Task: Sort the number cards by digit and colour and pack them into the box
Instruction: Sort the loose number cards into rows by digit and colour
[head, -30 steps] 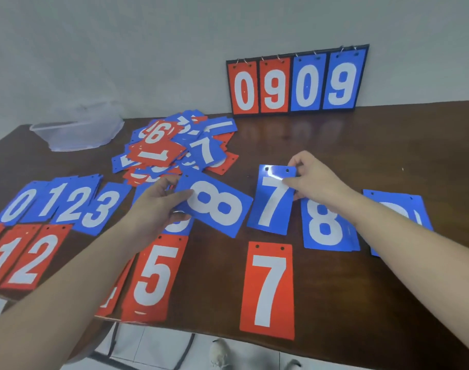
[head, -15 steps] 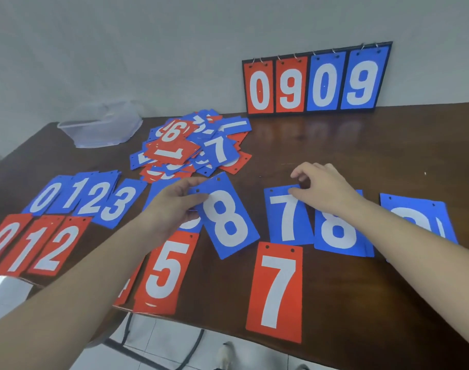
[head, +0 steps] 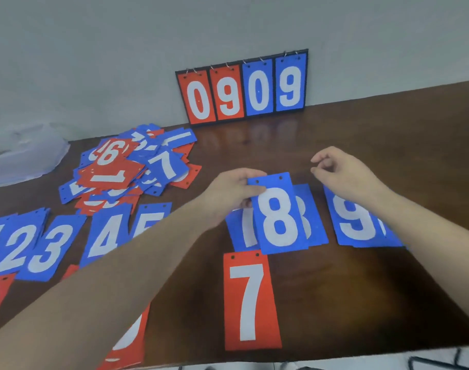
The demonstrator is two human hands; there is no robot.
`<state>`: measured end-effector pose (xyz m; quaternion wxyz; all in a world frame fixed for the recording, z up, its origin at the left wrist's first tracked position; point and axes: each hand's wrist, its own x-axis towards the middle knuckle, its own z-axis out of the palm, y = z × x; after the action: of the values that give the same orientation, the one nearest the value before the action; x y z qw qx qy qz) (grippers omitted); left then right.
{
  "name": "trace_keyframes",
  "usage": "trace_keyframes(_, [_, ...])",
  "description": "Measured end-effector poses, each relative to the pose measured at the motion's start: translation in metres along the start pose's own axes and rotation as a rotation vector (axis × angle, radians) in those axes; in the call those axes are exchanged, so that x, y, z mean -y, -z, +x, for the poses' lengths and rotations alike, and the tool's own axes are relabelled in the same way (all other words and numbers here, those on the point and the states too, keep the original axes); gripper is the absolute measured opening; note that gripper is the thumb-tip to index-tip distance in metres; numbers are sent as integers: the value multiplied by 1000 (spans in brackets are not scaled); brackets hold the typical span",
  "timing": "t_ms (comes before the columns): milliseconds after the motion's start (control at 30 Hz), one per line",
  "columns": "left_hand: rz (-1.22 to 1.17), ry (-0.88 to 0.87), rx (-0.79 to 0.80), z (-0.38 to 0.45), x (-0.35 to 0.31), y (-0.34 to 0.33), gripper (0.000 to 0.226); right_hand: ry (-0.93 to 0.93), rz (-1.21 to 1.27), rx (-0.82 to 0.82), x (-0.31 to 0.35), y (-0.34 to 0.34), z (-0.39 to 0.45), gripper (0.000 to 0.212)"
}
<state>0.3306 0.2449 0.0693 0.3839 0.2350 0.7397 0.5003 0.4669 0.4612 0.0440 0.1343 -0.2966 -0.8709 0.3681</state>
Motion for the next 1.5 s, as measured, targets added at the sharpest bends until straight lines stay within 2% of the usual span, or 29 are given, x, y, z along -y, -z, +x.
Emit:
trace_keyframes(100, [135,-48,40,20,-7,-25,16,-47,3,-14,-12,13,-6,11])
trace_keyframes(233, [531,-147,6,40,-8,-37,18,-47,14,-16,-21,19,-10,9])
trace_keyframes(367, [945,-281,-77,48,1,-36,32,-15,18,8,-22,12,-8,9])
trace_keyframes(433, [1010,-282,-115,46,5,-29,32,12,16,27,-18,4,-4,9])
trace_keyframes(633, [807,-177,-237,29,26,29,18,81,33,91,12,-28,9,6])
trace_keyframes(867, [614,-147,-385,-21,58,125,10,121,35,168,74,-84,14,7])
trace_keyframes(1300, [572,-35,-521,-69,124,314,12,186,-65,265,191,-203,32,11])
trace_keyframes(1400, [591,-92,-509,-62,131,341,13,245,-152,220,208,-226,45,14])
trace_keyframes(1500, [641,-116,-465,-46,132,358,21,241,-217,166,219,-240,59,26])
